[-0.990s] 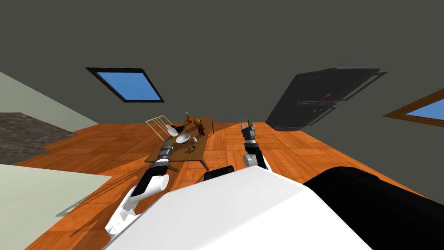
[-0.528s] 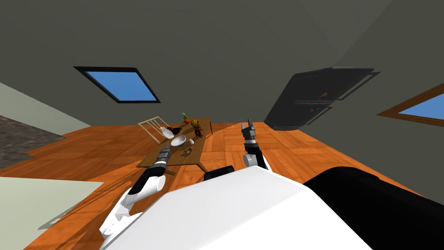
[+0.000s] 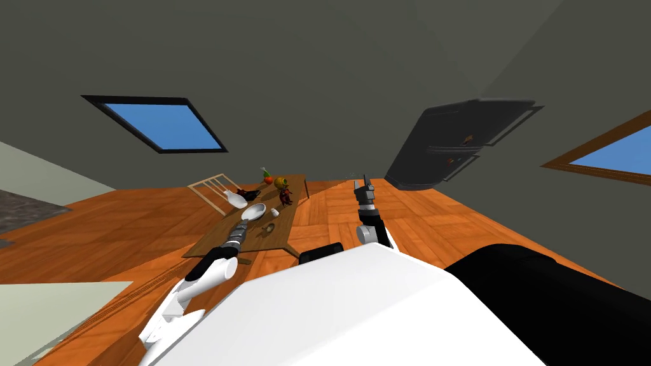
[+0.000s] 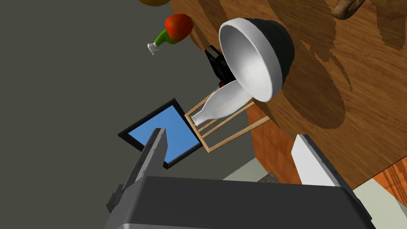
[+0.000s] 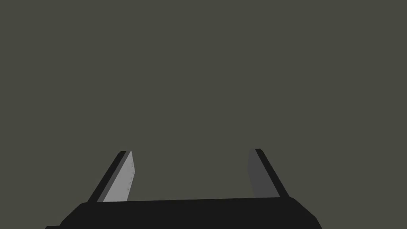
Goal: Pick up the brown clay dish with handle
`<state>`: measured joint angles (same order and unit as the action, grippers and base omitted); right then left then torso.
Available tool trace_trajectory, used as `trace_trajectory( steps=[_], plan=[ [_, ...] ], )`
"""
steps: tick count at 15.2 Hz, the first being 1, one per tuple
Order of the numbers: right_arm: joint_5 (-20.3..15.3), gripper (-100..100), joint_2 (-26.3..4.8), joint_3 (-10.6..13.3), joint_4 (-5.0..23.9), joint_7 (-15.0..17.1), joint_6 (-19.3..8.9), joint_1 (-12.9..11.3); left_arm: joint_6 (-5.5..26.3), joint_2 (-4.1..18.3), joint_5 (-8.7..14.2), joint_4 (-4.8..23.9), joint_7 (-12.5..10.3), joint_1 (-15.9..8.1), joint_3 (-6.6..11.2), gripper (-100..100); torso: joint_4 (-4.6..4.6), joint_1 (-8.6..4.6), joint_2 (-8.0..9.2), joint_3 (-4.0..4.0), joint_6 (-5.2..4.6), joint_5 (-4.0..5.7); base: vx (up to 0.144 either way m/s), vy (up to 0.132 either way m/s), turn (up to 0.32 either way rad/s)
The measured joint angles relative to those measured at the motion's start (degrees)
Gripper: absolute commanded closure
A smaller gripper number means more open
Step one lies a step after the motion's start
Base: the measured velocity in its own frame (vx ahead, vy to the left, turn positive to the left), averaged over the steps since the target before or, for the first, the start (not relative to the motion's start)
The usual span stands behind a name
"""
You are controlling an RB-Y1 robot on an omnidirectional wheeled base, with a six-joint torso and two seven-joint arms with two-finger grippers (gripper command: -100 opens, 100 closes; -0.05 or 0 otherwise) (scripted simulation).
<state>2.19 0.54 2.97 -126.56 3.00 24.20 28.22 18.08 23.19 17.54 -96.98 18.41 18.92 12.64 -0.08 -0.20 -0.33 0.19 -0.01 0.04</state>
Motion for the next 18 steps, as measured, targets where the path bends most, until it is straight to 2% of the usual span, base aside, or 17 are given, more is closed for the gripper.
trace_trajectory(
  steps=[2, 5, 11, 18],
  plan=[
    [0.0, 0, 0.0, 0.0, 0.0, 0.0, 0.0, 0.0, 2.1, 1.0, 1.4, 2.2, 1.2, -0.3, 0.57, -100, -0.01, -0.02, -0.04, 0.02, 0.00, 0.01, 0.082, -0.042, -0.037],
    [0.0, 0, 0.0, 0.0, 0.0, 0.0, 0.0, 0.0, 5.0, 1.2, 1.8, 3.6, 2.0, -1.1, 1.17, -100, 0.03, 0.08, 0.11, -0.07, 0.00, -0.01, 0.052, -0.019, -0.032],
    [0.0, 0, 0.0, 0.0, 0.0, 0.0, 0.0, 0.0, 12.1, 2.2, 4.0, 8.9, 4.9, -3.1, 2.75, -100, 0.00, 0.06, -0.02, 0.01, 0.00, -0.01, 0.085, -0.025, -0.042],
    [0.0, 0, 0.0, 0.0, 0.0, 0.0, 0.0, 0.0, 18.9, 2.7, 5.8, 12.3, 7.5, -3.7, 4.27, -100, 0.01, 0.13, 0.06, -0.03, 0.02, -0.02, 0.074, -0.006, -0.037]
  ],
)
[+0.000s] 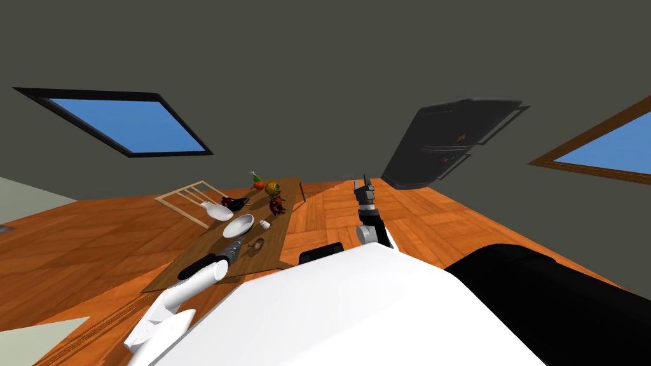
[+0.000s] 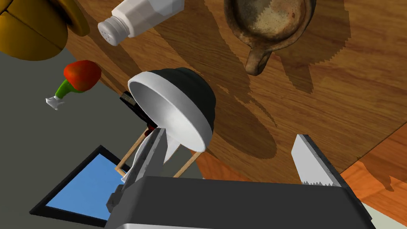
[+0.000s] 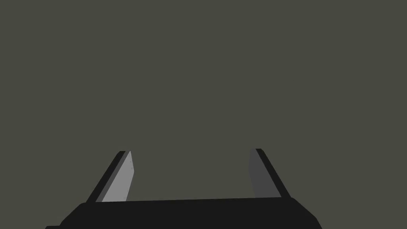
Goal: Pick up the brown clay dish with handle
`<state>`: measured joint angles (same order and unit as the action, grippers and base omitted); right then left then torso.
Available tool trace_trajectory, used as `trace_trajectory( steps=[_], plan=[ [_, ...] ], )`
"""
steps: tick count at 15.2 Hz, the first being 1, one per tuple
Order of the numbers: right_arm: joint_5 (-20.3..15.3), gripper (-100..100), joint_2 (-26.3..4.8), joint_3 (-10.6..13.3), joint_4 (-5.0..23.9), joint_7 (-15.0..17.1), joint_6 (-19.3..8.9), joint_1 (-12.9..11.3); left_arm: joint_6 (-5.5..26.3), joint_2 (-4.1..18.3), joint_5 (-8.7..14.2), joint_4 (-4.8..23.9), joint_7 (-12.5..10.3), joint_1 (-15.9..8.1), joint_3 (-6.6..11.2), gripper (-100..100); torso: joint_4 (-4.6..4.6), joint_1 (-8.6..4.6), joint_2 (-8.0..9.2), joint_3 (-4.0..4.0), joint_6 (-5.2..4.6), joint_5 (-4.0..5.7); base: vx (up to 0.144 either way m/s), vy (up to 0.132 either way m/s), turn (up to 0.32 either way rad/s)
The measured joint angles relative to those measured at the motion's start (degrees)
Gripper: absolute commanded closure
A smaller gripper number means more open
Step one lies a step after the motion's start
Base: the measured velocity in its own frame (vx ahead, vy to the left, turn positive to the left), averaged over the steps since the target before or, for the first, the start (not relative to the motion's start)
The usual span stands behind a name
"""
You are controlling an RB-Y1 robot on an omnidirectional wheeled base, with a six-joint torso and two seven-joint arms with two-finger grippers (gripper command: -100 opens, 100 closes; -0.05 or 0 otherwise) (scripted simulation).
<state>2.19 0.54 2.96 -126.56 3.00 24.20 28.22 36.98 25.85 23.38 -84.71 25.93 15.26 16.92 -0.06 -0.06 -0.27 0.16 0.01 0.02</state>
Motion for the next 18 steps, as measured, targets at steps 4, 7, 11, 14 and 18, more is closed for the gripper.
trace_trajectory(
  steps=[4, 7, 11, 14, 18],
  plan=[
    [0.0, 0, 0.0, 0.0, 0.0, 0.0, 0.0, 0.0, 3.8, 0.3, 1.1, 2.5, 1.5, -0.8, 0.89, -100, 0.01, 0.01, 0.01, -0.01, -0.01, 0.00, 0.073, -0.003, -0.035],
    [0.0, 0, 0.0, 0.0, 0.0, 0.0, 0.0, 0.0, 7.1, 0.7, 2.4, 5.3, 3.1, -1.7, 1.66, -100, -0.02, 0.06, -0.10, 0.05, 0.00, -0.02, 0.098, 0.006, -0.037],
    [0.0, 0, 0.0, 0.0, 0.0, 0.0, 0.0, 0.0, 10.9, 0.9, 3.8, 7.5, 4.7, -1.9, 2.60, -100, -0.01, 0.09, -0.06, 0.03, -0.01, -0.02, 0.085, 0.014, -0.037],
    [0.0, 0, 0.0, 0.0, 0.0, 0.0, 0.0, 0.0, 13.9, 1.0, 4.3, 8.7, 5.6, -2.5, 3.16, -100, 0.00, 0.06, 0.00, 0.00, -0.01, -0.01, 0.067, 0.007, -0.025],
    [0.0, 0, 0.0, 0.0, 0.0, 0.0, 0.0, 0.0, 17.8, 1.0, 5.5, 11.0, 7.1, -2.9, 4.04, -100, -0.01, 0.09, -0.04, 0.02, 0.00, -0.02, 0.082, 0.016, -0.033]
  ],
)
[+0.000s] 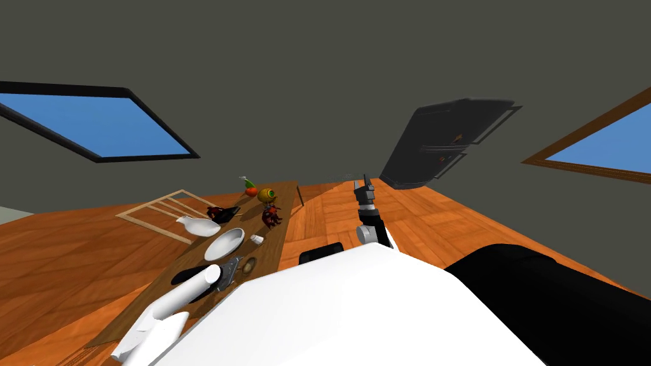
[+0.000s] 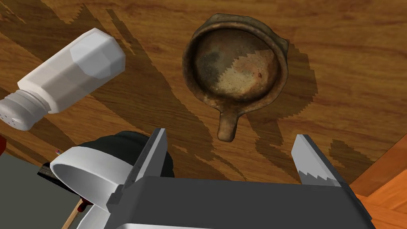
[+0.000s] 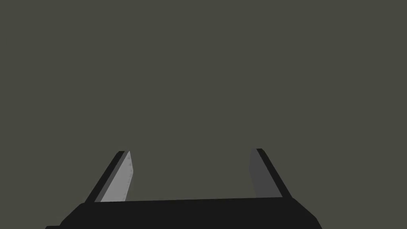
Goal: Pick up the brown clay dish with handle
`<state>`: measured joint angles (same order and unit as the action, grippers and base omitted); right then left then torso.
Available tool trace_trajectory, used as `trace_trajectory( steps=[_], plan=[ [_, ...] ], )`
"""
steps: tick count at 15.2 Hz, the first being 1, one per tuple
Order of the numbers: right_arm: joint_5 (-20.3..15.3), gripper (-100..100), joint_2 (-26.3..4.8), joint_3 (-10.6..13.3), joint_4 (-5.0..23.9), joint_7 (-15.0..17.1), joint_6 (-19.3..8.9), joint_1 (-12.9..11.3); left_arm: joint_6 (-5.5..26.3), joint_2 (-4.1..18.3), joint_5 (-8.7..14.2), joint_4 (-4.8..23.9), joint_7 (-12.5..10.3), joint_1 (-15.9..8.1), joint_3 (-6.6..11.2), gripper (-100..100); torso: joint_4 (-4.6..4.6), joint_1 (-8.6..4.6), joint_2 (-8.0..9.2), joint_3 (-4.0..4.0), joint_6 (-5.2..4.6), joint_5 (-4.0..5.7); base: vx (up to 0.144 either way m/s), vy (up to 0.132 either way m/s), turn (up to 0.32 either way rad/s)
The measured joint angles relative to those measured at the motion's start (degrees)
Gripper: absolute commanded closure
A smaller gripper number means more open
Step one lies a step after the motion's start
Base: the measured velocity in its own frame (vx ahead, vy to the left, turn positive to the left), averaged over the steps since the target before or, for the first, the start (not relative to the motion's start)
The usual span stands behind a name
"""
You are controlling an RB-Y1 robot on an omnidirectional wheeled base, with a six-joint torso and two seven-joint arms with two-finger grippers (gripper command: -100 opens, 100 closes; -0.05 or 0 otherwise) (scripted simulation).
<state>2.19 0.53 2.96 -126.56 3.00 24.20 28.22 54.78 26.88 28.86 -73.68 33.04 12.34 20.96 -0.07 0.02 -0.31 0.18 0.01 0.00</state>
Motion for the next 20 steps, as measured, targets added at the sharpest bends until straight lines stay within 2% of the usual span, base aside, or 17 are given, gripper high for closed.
trace_trajectory(
  steps=[4, 7, 9, 14, 15, 20],
  plan=[
    [0.0, 0, 0.0, 0.0, 0.0, 0.0, 0.0, 0.0, 4.1, 0.2, 1.3, 2.3, 1.6, -0.5, 0.97, -100, -0.01, 0.01, -0.01, 0.01, 0.00, 0.00, 0.084, 0.019, -0.031],
    [0.0, 0, 0.0, 0.0, 0.0, 0.0, 0.0, 0.0, 6.4, 0.2, 2.0, 4.8, 2.8, -1.4, 1.44, -100, 0.01, 0.04, 0.04, -0.02, 0.00, -0.01, 0.066, 0.025, -0.026],
    [0.0, 0, 0.0, 0.0, 0.0, 0.0, 0.0, 0.0, 7.5, 0.2, 2.4, 5.5, 3.3, -1.5, 1.66, -100, 0.03, -0.01, 0.15, -0.08, 0.01, 0.00, 0.016, 0.020, -0.017],
    [0.0, 0, 0.0, 0.0, 0.0, 0.0, 0.0, 0.0, 3.8, -1.5, 0.8, 8.7, 2.1, -2.8, -0.11, -100, 0.09, 0.18, 0.43, -0.24, 0.01, -0.04, -0.017, 0.056, -0.032],
    [0.0, 0, 0.0, 0.0, 0.0, 0.0, 0.0, 0.0, 3.5, -1.6, 0.7, 8.8, 2.0, -2.8, -0.18, 100, 0.09, 0.12, 0.43, -0.24, 0.01, -0.03, -0.005, 0.014, -0.001],
    [0.0, 0, 0.0, 0.0, 0.0, 0.0, 0.0, 0.0, 3.5, -1.6, 0.7, 8.8, 2.0, -2.8, -0.16, 100, 0.07, -0.04, 0.36, -0.20, -0.01, 0.00, 0.002, -0.006, 0.009]
  ],
)
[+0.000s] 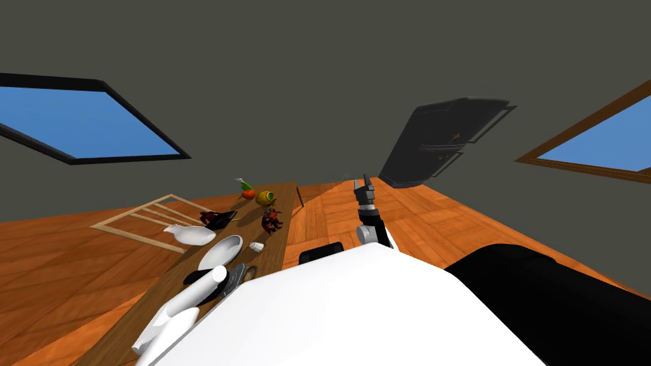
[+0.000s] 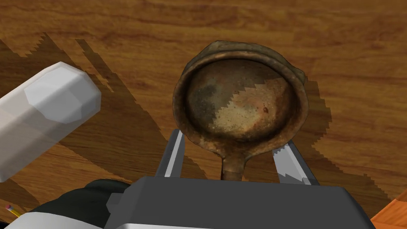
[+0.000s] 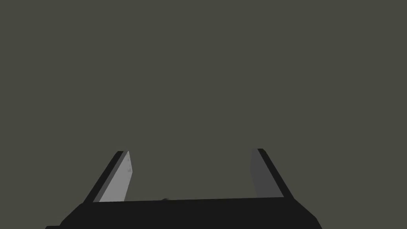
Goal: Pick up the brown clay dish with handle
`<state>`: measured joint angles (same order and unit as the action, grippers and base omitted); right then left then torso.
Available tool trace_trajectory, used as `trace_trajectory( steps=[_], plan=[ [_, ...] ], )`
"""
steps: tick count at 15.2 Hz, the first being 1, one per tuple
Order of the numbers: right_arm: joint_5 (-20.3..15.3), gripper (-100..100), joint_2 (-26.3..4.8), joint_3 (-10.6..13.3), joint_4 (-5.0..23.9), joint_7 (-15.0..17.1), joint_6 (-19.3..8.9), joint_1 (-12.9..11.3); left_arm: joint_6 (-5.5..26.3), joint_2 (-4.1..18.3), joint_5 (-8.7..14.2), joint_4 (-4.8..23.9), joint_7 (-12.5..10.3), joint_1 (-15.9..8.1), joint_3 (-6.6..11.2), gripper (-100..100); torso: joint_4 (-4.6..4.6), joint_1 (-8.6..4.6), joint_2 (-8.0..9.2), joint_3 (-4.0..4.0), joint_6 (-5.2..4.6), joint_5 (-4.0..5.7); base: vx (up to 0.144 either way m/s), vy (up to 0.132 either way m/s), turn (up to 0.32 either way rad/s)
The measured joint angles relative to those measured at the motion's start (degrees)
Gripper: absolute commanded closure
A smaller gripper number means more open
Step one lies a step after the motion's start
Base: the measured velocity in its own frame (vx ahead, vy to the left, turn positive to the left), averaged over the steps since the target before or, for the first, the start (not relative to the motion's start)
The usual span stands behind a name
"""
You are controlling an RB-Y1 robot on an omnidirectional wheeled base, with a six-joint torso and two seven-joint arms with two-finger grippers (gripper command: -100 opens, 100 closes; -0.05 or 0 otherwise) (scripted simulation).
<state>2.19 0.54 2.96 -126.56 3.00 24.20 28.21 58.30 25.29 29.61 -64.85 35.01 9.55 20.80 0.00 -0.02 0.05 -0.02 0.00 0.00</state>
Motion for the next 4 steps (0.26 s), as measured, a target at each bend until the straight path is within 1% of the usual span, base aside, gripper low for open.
trace_trajectory(
  steps=[3, 4],
  plan=[
    [0.0, 0, 0.0, 0.0, 0.0, 0.0, 0.0, 0.0, 1.8, 0.8, 0.7, -1.9, 0.6, 0.7, 0.89, 100, -0.01, -0.27, -0.06, 0.03, 0.02, 0.07, 0.020, -0.065, 0.042],
    [0.0, 0, 0.0, 0.0, 0.0, 0.0, 0.0, 0.0, 2.5, 1.2, 1.0, -2.3, 0.8, 0.8, 1.20, 100, -0.01, -0.30, -0.07, 0.04, 0.01, 0.09, 0.010, -0.039, 0.015]
  ],
)
